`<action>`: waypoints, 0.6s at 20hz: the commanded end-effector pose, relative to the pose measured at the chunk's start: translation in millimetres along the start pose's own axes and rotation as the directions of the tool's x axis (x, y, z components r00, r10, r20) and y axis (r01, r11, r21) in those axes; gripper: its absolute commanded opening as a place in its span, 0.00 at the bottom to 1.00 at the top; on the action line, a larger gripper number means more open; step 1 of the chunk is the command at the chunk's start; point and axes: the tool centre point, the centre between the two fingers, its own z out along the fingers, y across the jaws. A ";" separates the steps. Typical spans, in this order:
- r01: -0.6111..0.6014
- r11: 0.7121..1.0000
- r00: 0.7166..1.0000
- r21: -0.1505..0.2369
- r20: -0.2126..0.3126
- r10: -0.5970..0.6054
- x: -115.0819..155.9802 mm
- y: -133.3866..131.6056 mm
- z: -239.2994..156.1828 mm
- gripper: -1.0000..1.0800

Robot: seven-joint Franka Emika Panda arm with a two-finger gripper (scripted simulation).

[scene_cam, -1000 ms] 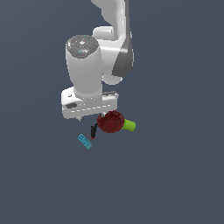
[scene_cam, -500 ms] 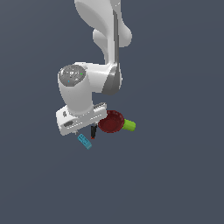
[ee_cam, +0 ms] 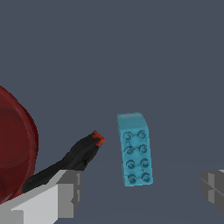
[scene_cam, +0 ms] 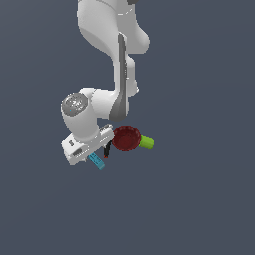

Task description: Pick up a designated object from a clutter of objects.

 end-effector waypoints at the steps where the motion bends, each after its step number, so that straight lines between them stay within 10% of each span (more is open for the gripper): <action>1: 0.038 0.999 0.999 0.001 -0.011 -0.038 -1.6 3.3 9.5 0.96; 12: 0.092 0.996 0.995 0.004 -0.028 -0.092 -5.0 7.8 24.8 0.96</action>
